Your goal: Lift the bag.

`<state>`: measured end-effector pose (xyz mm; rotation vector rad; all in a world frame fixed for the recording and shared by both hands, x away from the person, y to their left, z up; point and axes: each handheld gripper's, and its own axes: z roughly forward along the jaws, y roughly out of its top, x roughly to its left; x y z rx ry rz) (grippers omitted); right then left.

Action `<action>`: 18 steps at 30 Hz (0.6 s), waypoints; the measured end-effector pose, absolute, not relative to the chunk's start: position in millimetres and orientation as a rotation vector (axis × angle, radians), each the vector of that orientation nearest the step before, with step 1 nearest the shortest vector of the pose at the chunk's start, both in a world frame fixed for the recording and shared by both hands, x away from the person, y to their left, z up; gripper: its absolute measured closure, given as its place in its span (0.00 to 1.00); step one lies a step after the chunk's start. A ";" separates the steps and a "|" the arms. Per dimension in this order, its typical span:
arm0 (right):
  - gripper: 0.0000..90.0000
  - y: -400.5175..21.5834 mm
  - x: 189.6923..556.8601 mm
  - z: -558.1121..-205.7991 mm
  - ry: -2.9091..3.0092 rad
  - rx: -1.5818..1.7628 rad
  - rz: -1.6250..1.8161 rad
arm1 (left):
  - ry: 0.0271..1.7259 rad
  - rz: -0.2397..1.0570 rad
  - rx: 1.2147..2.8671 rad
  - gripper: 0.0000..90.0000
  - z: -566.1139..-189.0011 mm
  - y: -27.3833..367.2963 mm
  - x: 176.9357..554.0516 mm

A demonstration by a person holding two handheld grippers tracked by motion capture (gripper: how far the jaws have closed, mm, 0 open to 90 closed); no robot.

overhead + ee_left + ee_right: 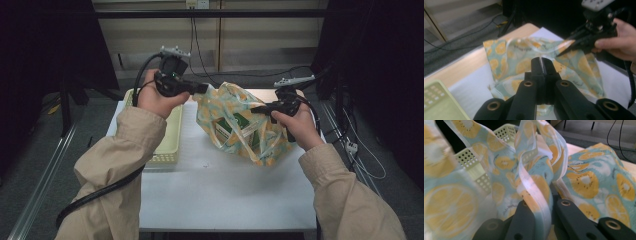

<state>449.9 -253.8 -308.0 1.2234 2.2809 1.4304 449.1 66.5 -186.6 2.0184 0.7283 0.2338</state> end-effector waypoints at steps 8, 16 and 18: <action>0.99 -252.8 450.9 -281.3 2.255 1.200 1.479 | 0.736 0.254 1.997 1.00 -160.4 57.6 463.1; 0.99 -256.1 456.8 -253.7 2.189 1.174 1.570 | 0.737 0.273 1.940 1.00 -135.2 60.3 475.3; 0.99 -256.8 458.4 -242.3 2.147 1.170 1.614 | 0.735 0.291 1.932 1.00 -125.5 61.9 477.4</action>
